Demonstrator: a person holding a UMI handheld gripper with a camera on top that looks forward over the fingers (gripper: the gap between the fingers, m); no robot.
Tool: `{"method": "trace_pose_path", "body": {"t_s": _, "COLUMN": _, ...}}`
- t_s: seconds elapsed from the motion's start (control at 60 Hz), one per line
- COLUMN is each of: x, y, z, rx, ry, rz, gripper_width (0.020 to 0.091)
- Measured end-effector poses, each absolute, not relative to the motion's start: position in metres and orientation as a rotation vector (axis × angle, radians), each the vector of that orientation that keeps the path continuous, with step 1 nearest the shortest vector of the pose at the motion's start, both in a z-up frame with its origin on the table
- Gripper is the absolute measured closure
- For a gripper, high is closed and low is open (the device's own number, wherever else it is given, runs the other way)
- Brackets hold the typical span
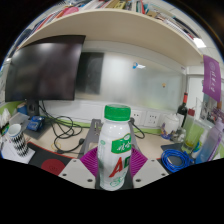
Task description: Pour water
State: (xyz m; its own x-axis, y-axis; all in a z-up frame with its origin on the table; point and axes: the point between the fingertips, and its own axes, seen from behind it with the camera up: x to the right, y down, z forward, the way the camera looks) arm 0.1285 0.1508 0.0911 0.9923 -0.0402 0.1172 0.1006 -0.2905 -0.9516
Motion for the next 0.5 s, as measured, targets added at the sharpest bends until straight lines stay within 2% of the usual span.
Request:
{"method": "trace_pose_path", "body": {"t_s": 0.117, "x": 0.115, "y": 0.148, "z": 0.115, "rx": -1.87, "ry": -0.179, "rz": -0.254, "gripper_width": 0.0732}}
{"method": "trace_pose_path", "body": {"t_s": 0.283, "x": 0.067, "y": 0.15, "z": 0.135, "rx": -1.877, "ry": -0.602, "rz": -0.457, "gripper_width": 0.0732}}
{"method": "trace_pose_path", "body": {"t_s": 0.5, "x": 0.0, "y": 0.172, "z": 0.155, "rx": -1.63, "ry": -1.156, "rz": -0.772, "gripper_width": 0.073}}
